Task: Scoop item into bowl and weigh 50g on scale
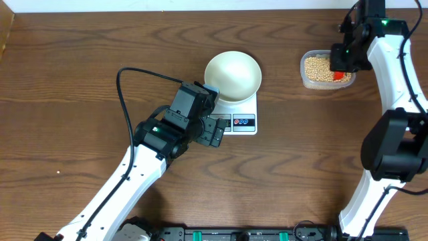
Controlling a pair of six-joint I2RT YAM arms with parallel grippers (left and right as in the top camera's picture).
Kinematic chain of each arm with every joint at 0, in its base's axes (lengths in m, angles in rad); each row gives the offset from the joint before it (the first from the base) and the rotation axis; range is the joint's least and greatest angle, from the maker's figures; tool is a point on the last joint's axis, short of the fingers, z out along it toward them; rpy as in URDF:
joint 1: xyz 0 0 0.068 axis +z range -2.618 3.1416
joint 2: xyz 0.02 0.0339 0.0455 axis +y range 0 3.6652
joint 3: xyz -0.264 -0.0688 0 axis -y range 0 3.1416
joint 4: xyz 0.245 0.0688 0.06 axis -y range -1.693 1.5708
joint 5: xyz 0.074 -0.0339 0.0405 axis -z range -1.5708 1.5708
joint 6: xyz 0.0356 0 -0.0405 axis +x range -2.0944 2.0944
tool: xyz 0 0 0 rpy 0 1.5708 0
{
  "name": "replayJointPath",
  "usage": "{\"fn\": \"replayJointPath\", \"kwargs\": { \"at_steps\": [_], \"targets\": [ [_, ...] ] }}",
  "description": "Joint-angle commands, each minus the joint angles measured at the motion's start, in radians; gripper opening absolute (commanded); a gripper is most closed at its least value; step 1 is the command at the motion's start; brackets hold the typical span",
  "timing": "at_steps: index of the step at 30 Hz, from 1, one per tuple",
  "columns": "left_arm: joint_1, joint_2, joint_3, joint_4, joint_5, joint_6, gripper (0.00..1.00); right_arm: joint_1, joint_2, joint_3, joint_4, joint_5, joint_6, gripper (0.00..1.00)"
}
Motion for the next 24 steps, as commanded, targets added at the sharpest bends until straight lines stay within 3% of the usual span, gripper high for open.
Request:
{"fn": "replayJointPath", "kwargs": {
  "at_steps": [1,24],
  "targets": [
    [0.003,-0.007,0.002,-0.003,-0.017,0.003,0.92,0.003,0.050,0.006,-0.001,-0.100,-0.014,0.01],
    [0.003,-0.007,0.002,-0.003,-0.017,0.003,0.92,-0.079,0.097,-0.011,0.009,-0.388,0.023,0.01]
  ]
}}
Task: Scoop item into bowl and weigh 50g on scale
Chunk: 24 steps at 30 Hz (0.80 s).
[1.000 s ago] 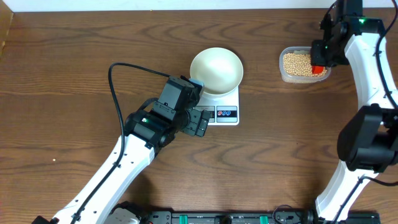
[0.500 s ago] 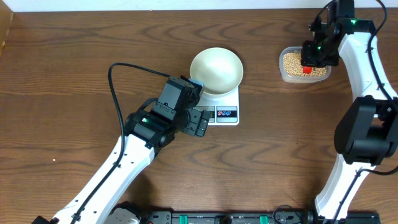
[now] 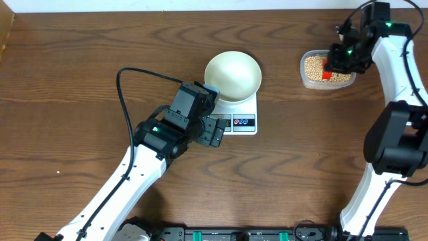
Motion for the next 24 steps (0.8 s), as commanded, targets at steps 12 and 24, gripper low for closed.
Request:
{"fn": "replayJointPath", "kwargs": {
  "at_steps": [12,24],
  "targets": [
    [0.003,-0.007,0.002,-0.004,-0.016,0.003,0.92,-0.124,0.040,-0.037,-0.022,-0.337,-0.061,0.01],
    [0.003,-0.007,0.002,-0.004,-0.016,0.003,0.92,-0.146,0.040,-0.160,0.065,-0.374,-0.060,0.01]
  ]
}}
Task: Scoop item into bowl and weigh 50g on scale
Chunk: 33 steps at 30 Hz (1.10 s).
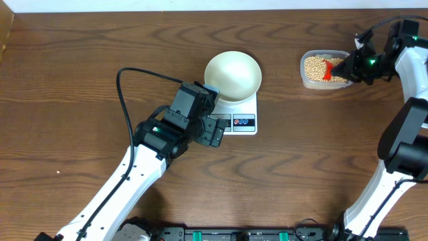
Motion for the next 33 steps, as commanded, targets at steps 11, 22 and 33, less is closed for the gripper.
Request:
{"fn": "replayJointPath", "kwargs": {
  "at_steps": [11,22,33],
  "targets": [
    [0.003,-0.007,0.002,-0.003,-0.016,0.003,0.92,-0.021,0.021,-0.111,0.063,-0.015,0.003,0.01],
    [0.003,-0.007,0.002,-0.003,-0.016,0.003,0.92,-0.077,0.021,-0.118,0.068,-0.176,-0.022,0.01],
    [0.003,-0.007,0.002,-0.003,-0.016,0.003,0.92,-0.156,0.021,-0.118,0.067,-0.381,-0.039,0.01]
  ]
}}
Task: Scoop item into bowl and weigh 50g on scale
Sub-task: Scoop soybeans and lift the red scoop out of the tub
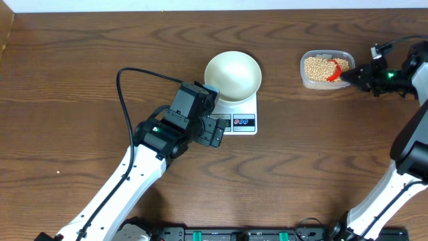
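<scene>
A cream bowl (233, 75) stands on the white scale (243, 118) at the table's middle. At the back right, a clear container (317, 69) holds yellow beans. A red scoop (338, 69) dips into the beans on the container's right side. My right gripper (353, 75) is just past the container's right rim and is shut on the scoop's handle, with the arm reaching in from the right. My left gripper (215, 131) lies against the scale's left front corner. Its body hides how its fingers stand.
A black cable (127, 90) loops over the table behind the left arm. The scale's display and buttons (243, 122) face the front. A black rail (234, 234) runs along the near edge.
My right gripper has moved right, from over the container's right part to just outside its right rim. The red scoop has shifted right with it in the beans. The left arm has not moved.
My right gripper first hung over the container's right end with the red scoop beneath it. Then the scoop sat lower over the beans. Later the wrist lay out to the right with the scoop in the beans, and now farther right. The left arm, bowl and scale stayed put.
</scene>
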Controlling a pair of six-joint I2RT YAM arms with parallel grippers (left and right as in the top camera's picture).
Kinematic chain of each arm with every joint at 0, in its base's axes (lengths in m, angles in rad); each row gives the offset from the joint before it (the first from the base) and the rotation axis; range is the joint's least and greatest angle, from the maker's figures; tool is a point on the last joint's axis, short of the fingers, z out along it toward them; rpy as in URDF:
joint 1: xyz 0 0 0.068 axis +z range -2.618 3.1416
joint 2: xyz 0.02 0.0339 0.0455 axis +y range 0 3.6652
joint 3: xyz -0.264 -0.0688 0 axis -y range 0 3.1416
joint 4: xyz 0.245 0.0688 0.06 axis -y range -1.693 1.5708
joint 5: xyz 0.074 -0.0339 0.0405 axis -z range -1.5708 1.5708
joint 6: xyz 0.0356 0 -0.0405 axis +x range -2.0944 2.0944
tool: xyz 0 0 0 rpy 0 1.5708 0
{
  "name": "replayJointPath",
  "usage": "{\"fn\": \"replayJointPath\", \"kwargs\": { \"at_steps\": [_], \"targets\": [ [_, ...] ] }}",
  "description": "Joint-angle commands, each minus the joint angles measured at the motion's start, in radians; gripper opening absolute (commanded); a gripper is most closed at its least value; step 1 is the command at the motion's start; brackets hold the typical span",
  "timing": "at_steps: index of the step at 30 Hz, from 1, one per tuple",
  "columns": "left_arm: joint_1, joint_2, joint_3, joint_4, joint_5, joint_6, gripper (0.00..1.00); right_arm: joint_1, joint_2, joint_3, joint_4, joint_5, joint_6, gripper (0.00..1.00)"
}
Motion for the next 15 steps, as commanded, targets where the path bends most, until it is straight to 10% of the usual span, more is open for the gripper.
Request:
{"fn": "replayJointPath", "kwargs": {
  "at_steps": [1,15],
  "targets": [
    [0.003,-0.007,0.002,-0.004,-0.016,0.003,0.92,-0.016,0.014,-0.005,-0.003,-0.112,-0.021,0.01],
    [0.003,-0.007,0.002,-0.004,-0.016,0.003,0.92,-0.053,0.014,-0.005,-0.005,-0.240,-0.021,0.01]
  ]
}}
